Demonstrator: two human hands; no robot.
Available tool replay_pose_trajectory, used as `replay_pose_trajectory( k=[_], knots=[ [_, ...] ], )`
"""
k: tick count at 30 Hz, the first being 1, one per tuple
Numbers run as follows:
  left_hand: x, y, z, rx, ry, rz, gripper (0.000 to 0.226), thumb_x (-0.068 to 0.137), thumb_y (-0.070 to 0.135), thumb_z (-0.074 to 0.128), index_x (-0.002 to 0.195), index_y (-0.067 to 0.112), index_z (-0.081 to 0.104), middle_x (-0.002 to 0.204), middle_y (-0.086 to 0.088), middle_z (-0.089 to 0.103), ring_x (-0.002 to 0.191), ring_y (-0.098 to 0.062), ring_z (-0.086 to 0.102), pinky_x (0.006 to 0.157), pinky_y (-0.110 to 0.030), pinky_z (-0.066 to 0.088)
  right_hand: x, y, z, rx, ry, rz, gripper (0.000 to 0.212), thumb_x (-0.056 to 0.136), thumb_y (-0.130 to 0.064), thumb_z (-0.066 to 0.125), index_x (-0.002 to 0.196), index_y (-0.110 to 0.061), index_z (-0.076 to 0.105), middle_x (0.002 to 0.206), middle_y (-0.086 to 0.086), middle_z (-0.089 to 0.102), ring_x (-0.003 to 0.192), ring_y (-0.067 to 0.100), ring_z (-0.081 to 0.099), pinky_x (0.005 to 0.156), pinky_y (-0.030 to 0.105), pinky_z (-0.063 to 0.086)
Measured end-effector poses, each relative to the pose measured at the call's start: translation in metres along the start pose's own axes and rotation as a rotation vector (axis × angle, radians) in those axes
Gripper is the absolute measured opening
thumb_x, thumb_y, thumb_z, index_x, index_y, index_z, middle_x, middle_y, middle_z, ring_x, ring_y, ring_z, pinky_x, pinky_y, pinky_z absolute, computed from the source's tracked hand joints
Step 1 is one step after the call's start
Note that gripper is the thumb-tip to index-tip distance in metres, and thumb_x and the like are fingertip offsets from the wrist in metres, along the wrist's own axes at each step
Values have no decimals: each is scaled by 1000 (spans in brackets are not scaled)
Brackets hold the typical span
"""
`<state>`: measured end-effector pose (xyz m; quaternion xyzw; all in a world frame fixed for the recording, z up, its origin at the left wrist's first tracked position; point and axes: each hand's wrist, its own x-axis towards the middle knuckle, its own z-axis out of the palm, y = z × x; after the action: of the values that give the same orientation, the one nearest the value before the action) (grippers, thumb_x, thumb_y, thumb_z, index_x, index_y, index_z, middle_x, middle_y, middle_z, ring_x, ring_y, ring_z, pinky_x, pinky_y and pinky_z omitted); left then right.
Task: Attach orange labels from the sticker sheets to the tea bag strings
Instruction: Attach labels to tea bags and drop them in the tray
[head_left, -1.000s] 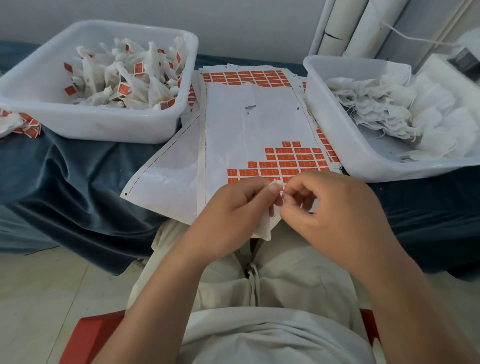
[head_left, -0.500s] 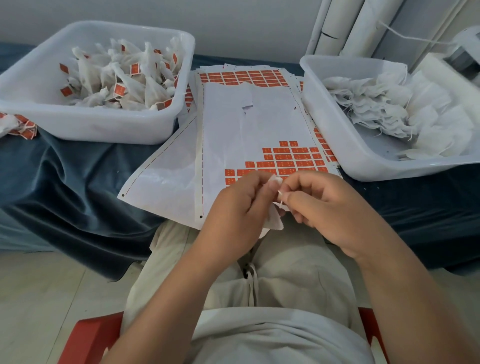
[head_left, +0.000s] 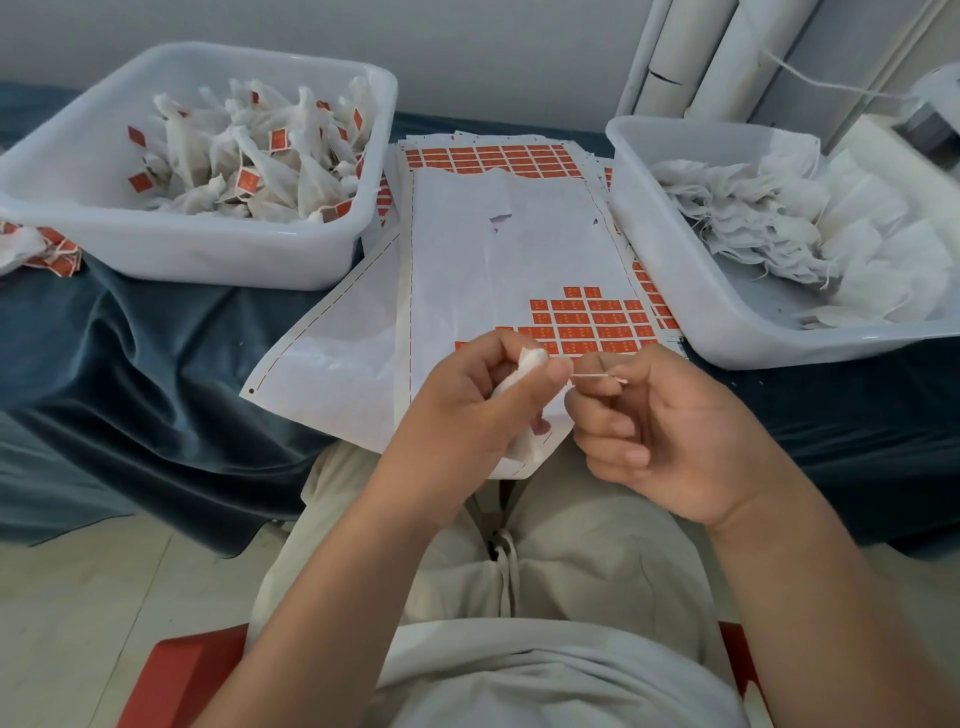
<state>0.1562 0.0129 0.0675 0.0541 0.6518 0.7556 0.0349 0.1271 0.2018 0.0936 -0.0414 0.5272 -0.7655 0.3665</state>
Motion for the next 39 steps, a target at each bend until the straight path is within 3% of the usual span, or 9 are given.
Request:
replay_pose_trajectory(
  k=[5, 11, 18, 21, 24, 27, 31, 34, 39],
  knots=[
    [-1, -1, 7, 87, 60, 88, 20, 104, 28, 65, 89, 16, 67, 71, 0, 72, 59, -4, 63, 58, -10, 46, -1, 3, 1, -84, -6, -5, 37, 101, -29, 46, 66, -21, 47, 53, -4, 35, 38, 8, 30, 39, 19, 32],
    [-1, 0, 6, 200, 81, 122, 21, 105, 31, 62, 91, 18, 69, 75, 5, 77, 62, 0, 64, 60, -8, 45, -3, 2, -4, -193, -50, -41, 26, 87, -29, 66, 64, -18, 60, 51, -5, 40, 38, 5, 35, 41, 17, 33],
    [-3, 6, 6, 201, 22, 87, 24, 105, 36, 60, 90, 19, 69, 79, 6, 78, 69, -5, 70, 62, -11, 49, 0, 2, -12, 132, -193, -158, 29, 85, -25, 79, 65, -19, 58, 51, -11, 46, 38, 2, 37, 42, 15, 38],
    [-3, 2, 5, 292, 11, 87, 25, 105, 39, 60, 89, 23, 72, 83, 6, 78, 76, -18, 70, 67, -28, 54, 5, 6, -11, 22, -61, -275, 31, 84, -26, 77, 63, -20, 54, 68, 1, 42, 64, 23, 51, 68, 27, 49],
    [-1, -1, 1, 287, -3, 95, 25, 104, 39, 60, 89, 26, 74, 86, 4, 77, 82, -18, 71, 75, -30, 56, 11, 13, -6, 110, -39, -327, 29, 81, -25, 76, 64, -21, 54, 104, 4, 65, 105, 28, 59, 95, 39, 45],
    [9, -7, -14, 258, 117, 80, 21, 105, 37, 59, 93, 29, 75, 91, 11, 78, 89, -6, 74, 79, -21, 57, 14, 17, -5, 320, -60, -334, 28, 92, -30, 71, 70, -22, 57, 89, -1, 70, 101, 22, 69, 109, 42, 45],
    [22, -26, -55, 781, 248, 47, 3, 100, 35, 68, 101, 34, 70, 94, 21, 73, 91, 2, 68, 79, -18, 55, 19, 20, -6, 120, 149, -311, 33, 102, -24, 53, 70, -22, 50, 62, -5, 37, 56, 14, 43, 77, 33, 58],
    [25, -38, -68, 1042, 145, 88, 26, 92, 42, 76, 114, 30, 71, 113, 16, 71, 103, -4, 65, 94, -26, 54, 28, 36, -9, 68, 264, -127, 33, 99, -20, 49, 66, -24, 43, 60, -4, 27, 51, 13, 25, 51, 27, 43],
    [27, -44, -62, 1228, -2, 216, 56, 85, 47, 83, 134, 23, 70, 146, 3, 63, 145, -19, 49, 120, -45, 40, 45, 82, -8, 66, 334, 178, 34, 102, -42, 64, 76, -21, 56, 60, -5, 32, 49, 10, 26, 46, 22, 35]
  ],
)
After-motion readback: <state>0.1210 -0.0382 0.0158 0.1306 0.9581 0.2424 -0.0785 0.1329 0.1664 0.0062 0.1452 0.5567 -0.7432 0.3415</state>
